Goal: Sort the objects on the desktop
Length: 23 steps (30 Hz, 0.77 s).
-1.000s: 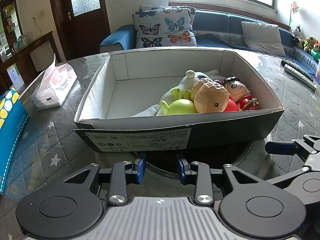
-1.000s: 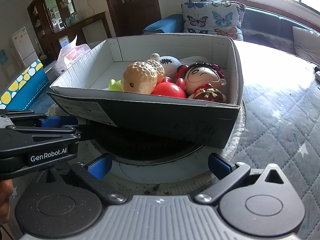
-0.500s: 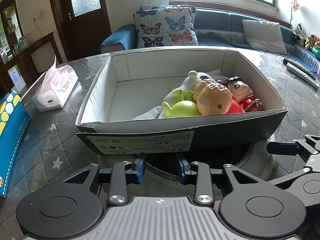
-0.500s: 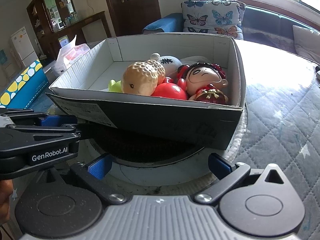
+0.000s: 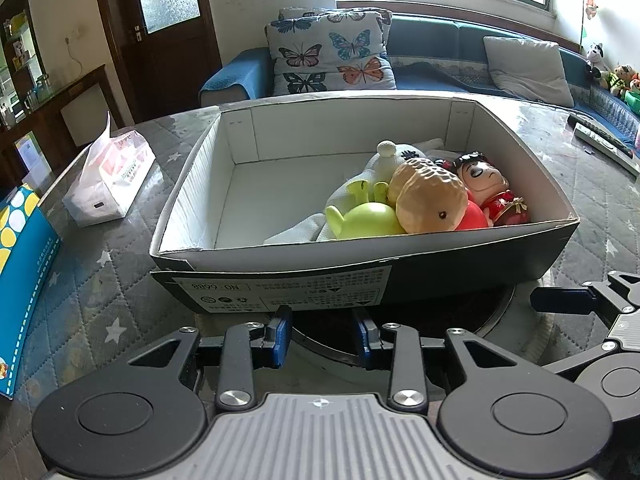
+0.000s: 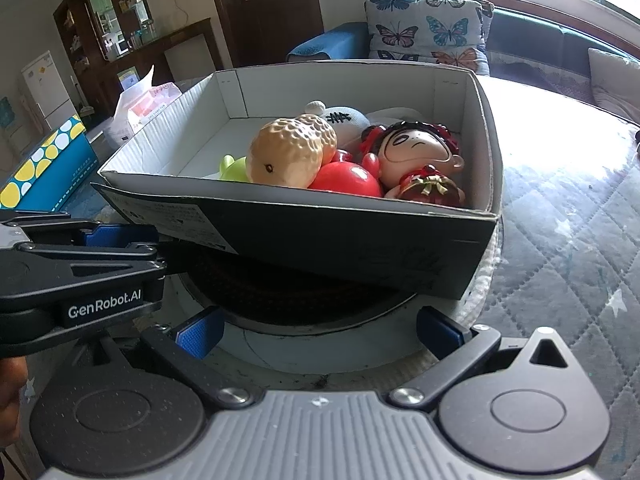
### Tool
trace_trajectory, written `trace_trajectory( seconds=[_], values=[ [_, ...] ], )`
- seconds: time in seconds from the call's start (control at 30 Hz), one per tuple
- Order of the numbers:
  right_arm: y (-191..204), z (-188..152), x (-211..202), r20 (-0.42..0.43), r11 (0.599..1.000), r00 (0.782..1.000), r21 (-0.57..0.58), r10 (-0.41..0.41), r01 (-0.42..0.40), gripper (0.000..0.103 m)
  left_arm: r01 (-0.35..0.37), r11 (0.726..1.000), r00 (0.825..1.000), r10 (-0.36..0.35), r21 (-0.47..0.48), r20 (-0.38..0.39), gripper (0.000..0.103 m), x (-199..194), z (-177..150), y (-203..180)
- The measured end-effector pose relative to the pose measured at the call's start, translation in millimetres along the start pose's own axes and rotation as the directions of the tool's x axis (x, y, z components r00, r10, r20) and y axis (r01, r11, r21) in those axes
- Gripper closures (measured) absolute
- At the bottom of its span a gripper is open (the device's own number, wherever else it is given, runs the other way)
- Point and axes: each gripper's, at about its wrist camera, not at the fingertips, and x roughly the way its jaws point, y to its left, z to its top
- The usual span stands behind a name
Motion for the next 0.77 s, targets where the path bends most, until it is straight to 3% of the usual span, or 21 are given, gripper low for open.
trace_trajectory(
  seconds=[0.77],
  values=[
    [2.1,0.3,0.8,-0.008,1.000,1.000,-0.007,0.005,-0.005,0.000,0.014,1.000,1.000,-0.014,-0.012,0.010,0.068,0.0,0.5,1.8]
  ],
)
